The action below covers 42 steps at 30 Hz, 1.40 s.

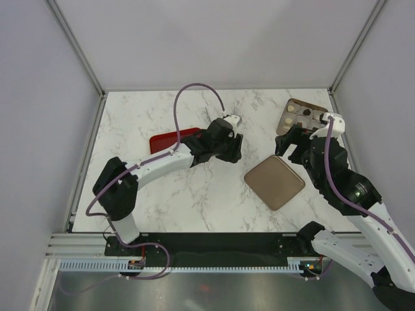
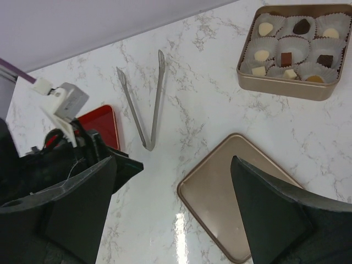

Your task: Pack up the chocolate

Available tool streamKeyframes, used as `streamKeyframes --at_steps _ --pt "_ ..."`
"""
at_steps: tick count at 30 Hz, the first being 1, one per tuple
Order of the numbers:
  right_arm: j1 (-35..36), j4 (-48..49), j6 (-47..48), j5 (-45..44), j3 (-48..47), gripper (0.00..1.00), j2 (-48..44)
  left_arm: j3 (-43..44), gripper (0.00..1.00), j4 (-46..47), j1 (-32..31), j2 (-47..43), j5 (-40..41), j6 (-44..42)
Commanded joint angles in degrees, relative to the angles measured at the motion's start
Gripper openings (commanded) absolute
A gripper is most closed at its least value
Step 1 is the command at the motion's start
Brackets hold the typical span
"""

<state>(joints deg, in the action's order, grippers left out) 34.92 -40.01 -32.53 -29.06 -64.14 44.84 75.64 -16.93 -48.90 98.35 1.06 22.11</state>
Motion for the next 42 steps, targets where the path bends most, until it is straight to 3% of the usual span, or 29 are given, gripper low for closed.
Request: streamKeyframes --at_steps 1,12,28,31,32,36,42 --pt "-0.11 -0.68 0.89 -2.05 0.59 0.93 -2.03 6.09 0.57 4.18 -2.07 6.05 2.63 -6.10" --pt "-0.11 -2.00 1.60 -1.96 1.91 0.93 -5.72 16.99 0.57 2.52 -5.50 22.41 4.48 -8.92" --pt "-0.11 -2.88 2.39 -3.73 2.88 0.94 -8.01 18.23 0.52 1.20 -6.64 29.97 4.56 -8.93" --pt "-0.11 -2.71 2.56 -2.94 2.79 0.94 -7.14 17.88 0.42 0.49 -6.64 30.15 5.18 -8.57" --pt "-0.20 -2.79 3.17 -2.76 2.53 0.94 -6.79 17.79 0.30 -0.12 -6.73 29.89 5.35 -8.49" --pt "-0.11 -2.27 6.77 -0.74 1.13 0.95 -4.06 17.18 0.04 -2.49 -6.64 27.26 4.92 -6.91" --pt "-0.11 -1.48 13.36 4.53 -3.18 0.97 0.59 16.91 0.02 -7.58 -6.55 18.75 -0.79 -3.48"
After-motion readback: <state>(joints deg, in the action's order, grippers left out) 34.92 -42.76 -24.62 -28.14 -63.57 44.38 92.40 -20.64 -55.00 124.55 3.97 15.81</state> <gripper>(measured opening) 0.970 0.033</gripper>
